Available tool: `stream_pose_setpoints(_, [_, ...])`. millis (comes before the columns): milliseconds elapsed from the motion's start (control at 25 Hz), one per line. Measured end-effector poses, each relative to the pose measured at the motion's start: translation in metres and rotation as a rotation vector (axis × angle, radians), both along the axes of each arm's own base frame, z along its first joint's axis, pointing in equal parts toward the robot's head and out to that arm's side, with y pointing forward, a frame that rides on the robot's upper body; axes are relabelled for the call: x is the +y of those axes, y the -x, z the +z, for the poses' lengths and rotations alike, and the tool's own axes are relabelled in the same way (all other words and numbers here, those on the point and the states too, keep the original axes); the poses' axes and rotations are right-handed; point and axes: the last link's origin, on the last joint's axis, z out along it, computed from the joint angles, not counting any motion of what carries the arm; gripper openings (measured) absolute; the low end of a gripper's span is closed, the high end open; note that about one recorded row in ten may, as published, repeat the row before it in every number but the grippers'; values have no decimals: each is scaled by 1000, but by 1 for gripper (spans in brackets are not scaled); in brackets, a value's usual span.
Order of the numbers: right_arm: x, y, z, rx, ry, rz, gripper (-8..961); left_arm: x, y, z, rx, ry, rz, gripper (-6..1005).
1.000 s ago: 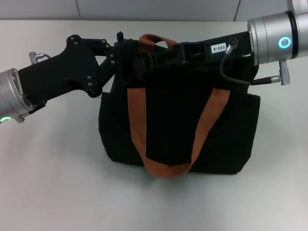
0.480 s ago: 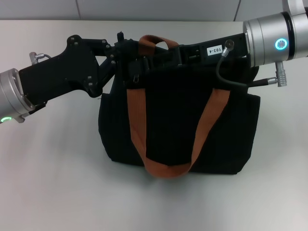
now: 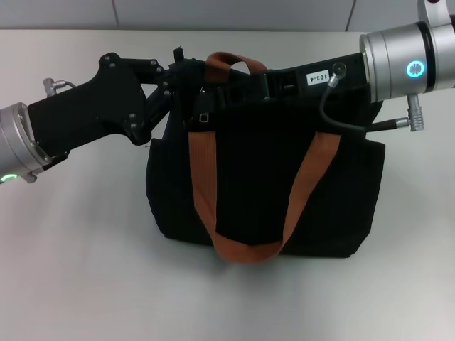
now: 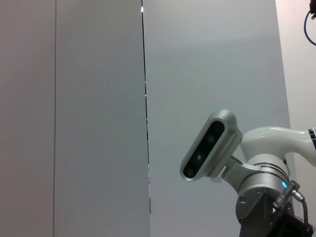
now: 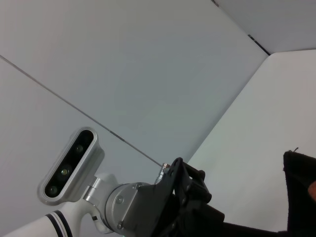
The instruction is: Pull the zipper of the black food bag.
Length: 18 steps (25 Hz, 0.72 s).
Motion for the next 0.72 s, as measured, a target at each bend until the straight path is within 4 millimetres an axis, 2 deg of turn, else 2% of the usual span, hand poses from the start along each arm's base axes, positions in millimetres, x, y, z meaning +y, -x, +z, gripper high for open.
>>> stream_pose_setpoints(360, [1,-2,0,-2,-10,-9,215,-1,0,-1,-1,1,2,45])
stream_pose_setpoints(640, [0,-4,0,-3,-14,-4,104,-1,0,-1,-2,1,1,46])
stream_pose_setpoints(720, [0,-4,0,-3,-14,-5,102,-1,0,-1,-2,1,1,46])
